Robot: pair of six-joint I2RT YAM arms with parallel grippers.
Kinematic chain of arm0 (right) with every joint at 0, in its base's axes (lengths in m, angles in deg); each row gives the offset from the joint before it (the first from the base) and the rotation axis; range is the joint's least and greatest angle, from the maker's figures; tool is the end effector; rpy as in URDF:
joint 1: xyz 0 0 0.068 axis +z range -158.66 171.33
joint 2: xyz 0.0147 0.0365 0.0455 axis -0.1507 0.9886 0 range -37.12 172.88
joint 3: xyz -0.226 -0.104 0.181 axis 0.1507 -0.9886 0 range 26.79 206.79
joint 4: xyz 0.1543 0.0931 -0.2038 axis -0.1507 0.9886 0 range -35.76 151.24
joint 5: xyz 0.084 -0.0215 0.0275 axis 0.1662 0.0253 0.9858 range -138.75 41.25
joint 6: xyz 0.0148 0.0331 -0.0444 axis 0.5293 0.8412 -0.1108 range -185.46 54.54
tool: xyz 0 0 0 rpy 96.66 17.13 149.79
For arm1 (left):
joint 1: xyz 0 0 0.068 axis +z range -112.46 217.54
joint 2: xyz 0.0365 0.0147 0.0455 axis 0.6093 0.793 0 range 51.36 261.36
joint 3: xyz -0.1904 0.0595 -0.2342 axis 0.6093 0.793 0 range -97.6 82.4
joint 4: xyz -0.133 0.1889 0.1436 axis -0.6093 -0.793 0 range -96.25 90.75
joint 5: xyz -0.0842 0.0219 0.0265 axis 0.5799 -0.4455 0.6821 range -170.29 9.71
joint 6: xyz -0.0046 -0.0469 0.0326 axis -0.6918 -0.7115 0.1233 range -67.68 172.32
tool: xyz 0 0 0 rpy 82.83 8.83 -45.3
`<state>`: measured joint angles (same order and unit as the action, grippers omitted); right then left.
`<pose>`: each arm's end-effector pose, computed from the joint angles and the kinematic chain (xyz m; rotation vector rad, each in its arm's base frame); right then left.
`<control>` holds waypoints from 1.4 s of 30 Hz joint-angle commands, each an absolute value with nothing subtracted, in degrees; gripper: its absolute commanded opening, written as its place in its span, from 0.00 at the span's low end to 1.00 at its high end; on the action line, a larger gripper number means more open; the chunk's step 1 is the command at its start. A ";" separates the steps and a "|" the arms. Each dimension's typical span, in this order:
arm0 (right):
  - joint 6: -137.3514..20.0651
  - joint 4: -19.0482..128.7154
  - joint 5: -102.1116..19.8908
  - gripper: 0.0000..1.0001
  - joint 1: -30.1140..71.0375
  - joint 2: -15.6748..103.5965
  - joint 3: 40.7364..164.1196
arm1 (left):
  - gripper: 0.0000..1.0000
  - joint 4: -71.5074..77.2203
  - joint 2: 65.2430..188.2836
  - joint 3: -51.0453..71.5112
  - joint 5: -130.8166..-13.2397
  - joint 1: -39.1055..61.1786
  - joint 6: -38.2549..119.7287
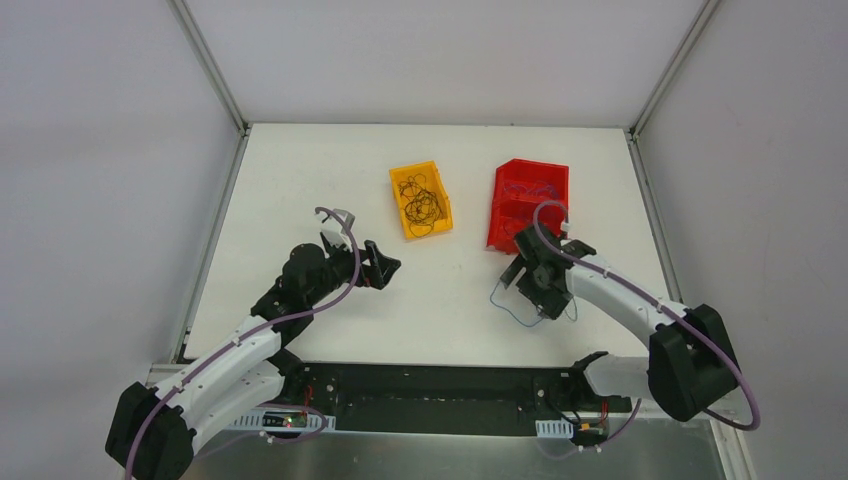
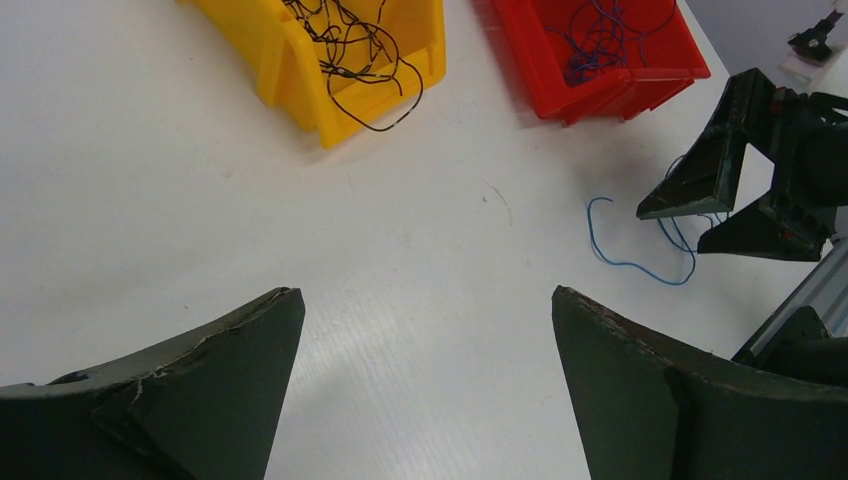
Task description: Untangle the cables
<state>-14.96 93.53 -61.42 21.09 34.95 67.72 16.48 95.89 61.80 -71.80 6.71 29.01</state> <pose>0.1922 0.0995 0.2106 0.5446 2.6849 0.0717 0.1495 -0.0963 0.2584 0.2309 1.7684 -0.8191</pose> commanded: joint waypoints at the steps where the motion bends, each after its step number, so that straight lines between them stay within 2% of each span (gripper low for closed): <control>1: -14.78 100.56 -66.50 0.99 22.60 35.53 76.00 | 0.99 17.33 94.37 61.99 -72.34 6.25 29.46; 6: -17.16 108.11 -73.76 0.99 21.34 31.26 77.53 | 0.99 17.16 93.55 62.00 -72.57 6.33 29.47; 10: -18.10 107.03 -70.08 0.99 15.63 25.88 72.15 | 0.99 17.08 93.40 61.97 -72.47 6.26 29.39; 15: -23.19 96.91 -61.37 0.99 8.33 19.40 63.30 | 0.99 17.33 93.53 62.10 -72.09 6.31 29.12; 21: -23.78 90.35 -57.63 0.99 5.52 27.39 61.57 | 0.99 16.54 92.53 62.14 -72.12 6.33 29.18; 27: -21.96 86.40 -60.07 0.97 5.68 33.00 61.51 | 0.99 15.44 89.99 62.84 -73.95 6.32 29.68; 31: -21.10 85.01 -61.58 0.78 7.06 37.06 61.69 | 0.99 15.09 90.06 62.72 -74.33 6.33 29.66; 32: -20.98 84.47 -61.60 0.66 7.58 37.76 61.71 | 0.99 15.15 90.31 62.62 -74.31 6.33 29.72; 33: -21.18 83.84 -61.52 0.49 8.04 38.37 61.73 | 0.99 15.19 90.58 62.48 -74.26 6.32 29.72; 34: -21.24 83.56 -61.43 0.23 8.41 38.93 61.96 | 0.99 15.26 90.96 62.41 -74.21 6.33 29.71; 35: -21.29 83.55 -61.31 0.02 8.61 39.19 62.31 | 0.99 15.36 91.20 62.36 -74.13 6.33 29.73; 39: -22.96 85.25 -59.62 0.00 9.50 38.23 65.26 | 0.99 15.66 91.65 62.37 -74.11 6.32 29.75; 42: -25.05 85.33 -53.75 0.00 9.68 35.25 67.65 | 0.99 15.88 91.61 62.53 -74.39 6.33 29.86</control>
